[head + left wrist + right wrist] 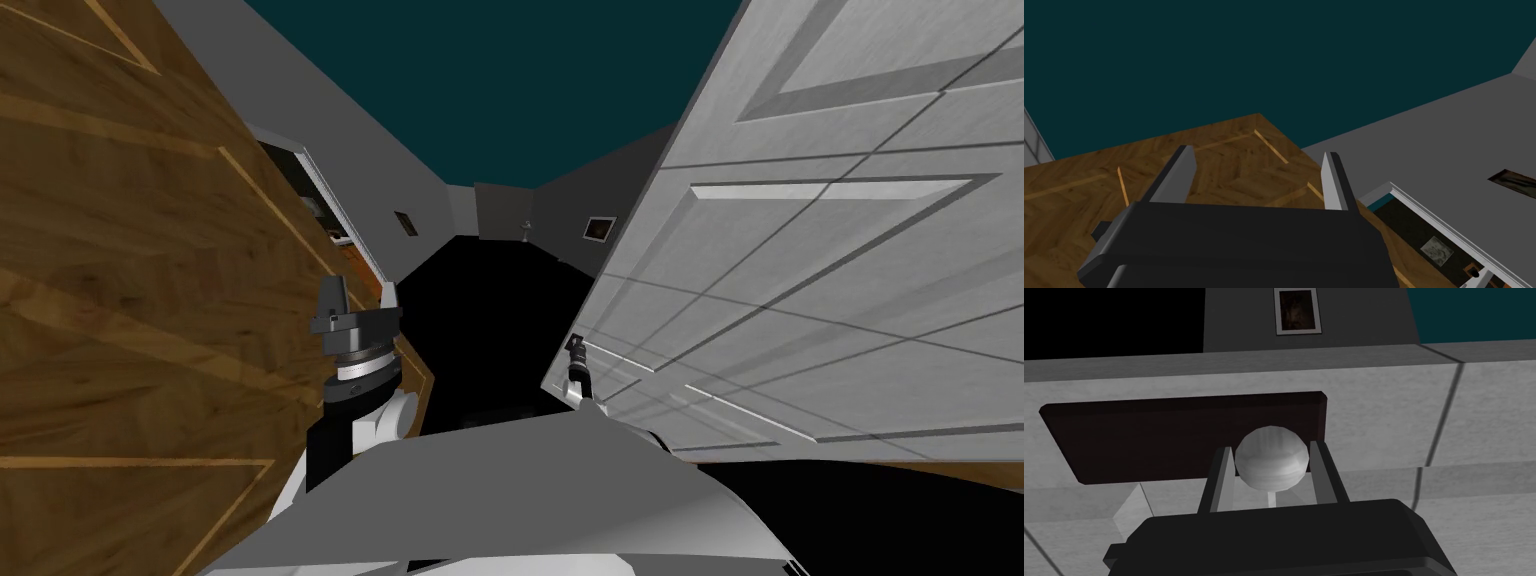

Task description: Push the door open

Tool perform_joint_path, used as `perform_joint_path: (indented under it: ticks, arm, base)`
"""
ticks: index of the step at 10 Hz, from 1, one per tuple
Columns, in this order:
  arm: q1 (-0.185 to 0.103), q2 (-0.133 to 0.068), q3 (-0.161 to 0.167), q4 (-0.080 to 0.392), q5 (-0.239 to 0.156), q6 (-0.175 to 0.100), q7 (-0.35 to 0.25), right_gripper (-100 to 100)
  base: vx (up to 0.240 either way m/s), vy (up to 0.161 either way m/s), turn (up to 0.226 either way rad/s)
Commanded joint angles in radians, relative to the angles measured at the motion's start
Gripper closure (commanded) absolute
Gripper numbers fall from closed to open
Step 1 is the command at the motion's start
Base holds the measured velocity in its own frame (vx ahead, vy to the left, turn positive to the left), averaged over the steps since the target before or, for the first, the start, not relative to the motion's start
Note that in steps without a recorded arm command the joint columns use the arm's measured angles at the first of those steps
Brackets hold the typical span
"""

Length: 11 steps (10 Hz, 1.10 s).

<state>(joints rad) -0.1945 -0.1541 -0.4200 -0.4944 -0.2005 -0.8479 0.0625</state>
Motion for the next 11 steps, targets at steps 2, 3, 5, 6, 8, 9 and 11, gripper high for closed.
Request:
perform_joint_path:
  ticks: [2, 3, 5, 6, 8, 9, 11]
  arm:
    - [0.005, -0.017, -0.039, 0.025, -0.024, -0.015, 0.009, 100]
    - [0.006, -0.021, -0.049, 0.026, -0.032, -0.014, 0.013, 100]
    - [0.008, -0.026, -0.065, 0.028, -0.042, -0.014, 0.018, 100]
    - [0.008, -0.026, -0.065, 0.028, -0.042, -0.014, 0.018, 100]
    - [0.010, -0.032, -0.085, 0.039, -0.055, -0.014, 0.025, 100]
    - [0.011, -0.037, -0.099, 0.031, -0.064, -0.014, 0.030, 100]
    - [0.012, -0.039, -0.108, 0.032, -0.069, -0.013, 0.033, 100]
  base:
    - [0.171, 0.004, -0.052]
    - [0.203, -0.020, -0.062]
    - [0.167, 0.002, -0.035]
    - [0.146, -0.008, -0.035]
    - [0.185, -0.015, -0.045]
    - [0.184, 0.026, -0.072]
    - [0.153, -0.004, -0.053]
